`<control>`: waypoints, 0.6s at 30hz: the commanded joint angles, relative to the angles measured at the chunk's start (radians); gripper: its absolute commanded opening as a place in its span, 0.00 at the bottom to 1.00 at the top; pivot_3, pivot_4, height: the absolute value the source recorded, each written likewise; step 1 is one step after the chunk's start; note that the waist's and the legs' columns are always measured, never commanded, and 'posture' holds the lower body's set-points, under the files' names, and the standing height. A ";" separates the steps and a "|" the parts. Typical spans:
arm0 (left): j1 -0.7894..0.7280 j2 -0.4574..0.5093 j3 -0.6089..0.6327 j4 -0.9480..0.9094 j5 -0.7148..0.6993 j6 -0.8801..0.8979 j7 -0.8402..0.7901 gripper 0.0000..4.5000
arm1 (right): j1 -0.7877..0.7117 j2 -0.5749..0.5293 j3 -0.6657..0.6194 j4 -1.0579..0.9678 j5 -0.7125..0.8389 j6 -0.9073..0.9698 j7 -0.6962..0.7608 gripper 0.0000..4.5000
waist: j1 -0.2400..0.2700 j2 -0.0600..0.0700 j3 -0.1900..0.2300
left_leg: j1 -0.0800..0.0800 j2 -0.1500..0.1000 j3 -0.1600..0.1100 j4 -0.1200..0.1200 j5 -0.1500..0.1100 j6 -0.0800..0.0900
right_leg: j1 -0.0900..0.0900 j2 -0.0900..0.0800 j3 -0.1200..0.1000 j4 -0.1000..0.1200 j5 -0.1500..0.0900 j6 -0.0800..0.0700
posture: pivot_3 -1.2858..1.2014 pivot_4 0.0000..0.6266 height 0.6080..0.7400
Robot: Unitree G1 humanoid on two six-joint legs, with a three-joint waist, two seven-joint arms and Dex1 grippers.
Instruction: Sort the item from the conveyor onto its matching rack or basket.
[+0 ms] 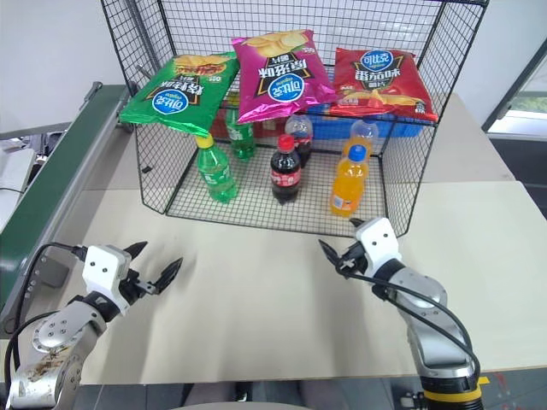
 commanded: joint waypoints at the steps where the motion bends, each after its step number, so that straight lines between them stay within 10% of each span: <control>1: -0.005 0.015 0.038 -0.028 -0.030 -0.021 -0.016 1.00 | -0.005 -0.008 -0.023 -0.051 0.027 -0.019 0.006 0.98 | 0.000 0.000 0.000 | 0.000 0.000 0.000 0.000 0.000 0.000 | 0.000 0.000 0.000 0.000 0.000 0.000 | 0.52 0.24 1.00; 18: -0.022 0.015 0.067 -0.151 -0.178 0.069 -0.011 1.00 | -0.042 -0.049 -0.029 -0.123 0.128 0.021 0.048 0.98 | -0.001 0.000 0.000 | 0.001 0.000 0.000 0.001 0.000 0.000 | 0.001 0.001 0.000 0.000 0.000 0.000 | 0.52 0.24 1.00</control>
